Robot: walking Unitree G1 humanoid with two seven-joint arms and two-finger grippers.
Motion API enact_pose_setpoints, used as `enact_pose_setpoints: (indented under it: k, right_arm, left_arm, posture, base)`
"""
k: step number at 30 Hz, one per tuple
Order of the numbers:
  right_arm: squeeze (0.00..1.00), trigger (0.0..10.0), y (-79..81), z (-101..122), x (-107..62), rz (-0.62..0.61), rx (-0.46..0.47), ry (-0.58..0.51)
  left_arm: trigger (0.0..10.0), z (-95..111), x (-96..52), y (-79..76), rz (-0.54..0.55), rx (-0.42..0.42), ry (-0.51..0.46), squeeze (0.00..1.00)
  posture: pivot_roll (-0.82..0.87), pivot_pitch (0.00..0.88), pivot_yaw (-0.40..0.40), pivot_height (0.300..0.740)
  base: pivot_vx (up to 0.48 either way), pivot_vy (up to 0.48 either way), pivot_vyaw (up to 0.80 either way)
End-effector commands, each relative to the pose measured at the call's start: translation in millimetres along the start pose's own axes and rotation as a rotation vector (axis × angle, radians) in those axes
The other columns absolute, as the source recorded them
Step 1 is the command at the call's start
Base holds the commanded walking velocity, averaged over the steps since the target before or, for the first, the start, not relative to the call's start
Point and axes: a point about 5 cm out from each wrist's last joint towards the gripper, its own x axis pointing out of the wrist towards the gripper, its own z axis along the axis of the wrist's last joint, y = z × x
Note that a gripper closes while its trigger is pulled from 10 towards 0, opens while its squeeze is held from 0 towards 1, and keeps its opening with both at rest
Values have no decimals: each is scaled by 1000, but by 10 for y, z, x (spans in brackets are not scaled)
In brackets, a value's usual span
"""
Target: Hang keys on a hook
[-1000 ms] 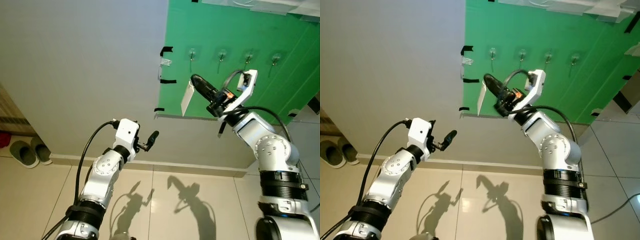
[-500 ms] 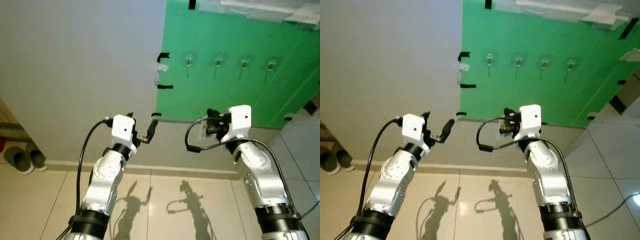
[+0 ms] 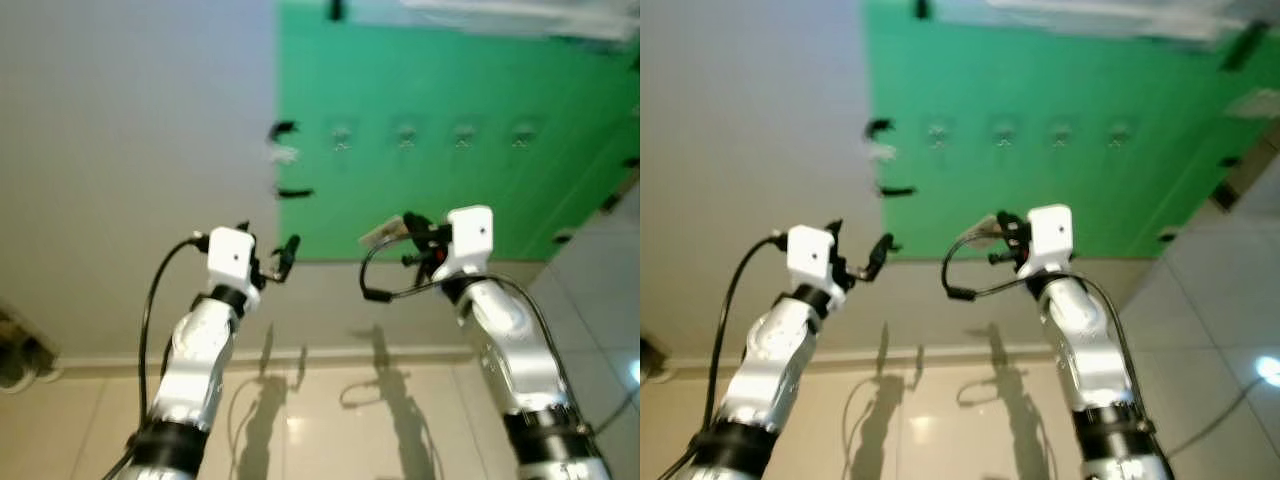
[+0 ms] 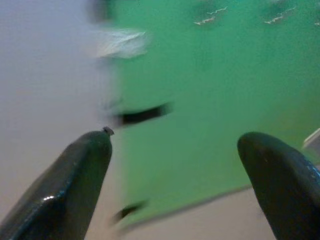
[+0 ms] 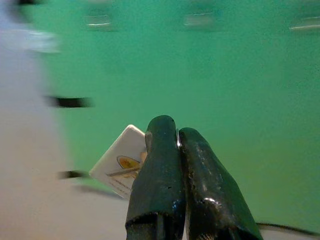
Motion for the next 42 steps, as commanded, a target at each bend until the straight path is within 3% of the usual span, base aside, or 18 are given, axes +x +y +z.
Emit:
enact_pose_setpoints:
  k: [1,15,17,18,19,20,27,42]
  right_arm:
    - [0,10000,-19,41,9,-12,-11,-14]
    - [0,10000,-3,33,10,-19,-18,-28]
    - [0,10000,142,546,1,134,122,-201]
    - [0,10000,188,693,-17,190,159,-249]
    - [0,10000,188,693,-17,190,159,-249]
    - [0,10000,254,752,-9,289,199,-236]
    - [0,10000,338,767,-5,428,267,-177]
    - [0,10000,393,673,-210,523,299,-79]
  left_arm:
    - [10000,5,1,-61,-21,6,-3,0]
    - [10000,34,4,-65,-20,20,-7,0]
    - [10000,683,137,-24,-29,92,-284,0]
    - [10000,861,152,-14,-30,107,-359,0]
    - [10000,861,152,-14,-30,107,-359,0]
    - [10000,924,169,3,-30,99,-379,0]
    - [10000,749,161,-29,-61,80,-275,0]
    - [10000,612,79,-132,-104,60,-228,0]
  posture:
    - [-43,0,-18,740]
    - [-43,0,-18,740]
    - [-47,0,-2,740]
    - [-47,0,-2,740]
    - [-47,0,-2,740]
    - [-43,0,-10,740]
    - [-31,0,-27,740]
    - [-46,0,-17,740]
  base:
    - [428,0,0]
    - [428,0,0]
    - [0,0,0]
    - [0,0,0]
    - [0,0,0]
    - [0,0,0]
    - [0,0,0]
    - [0,0,0]
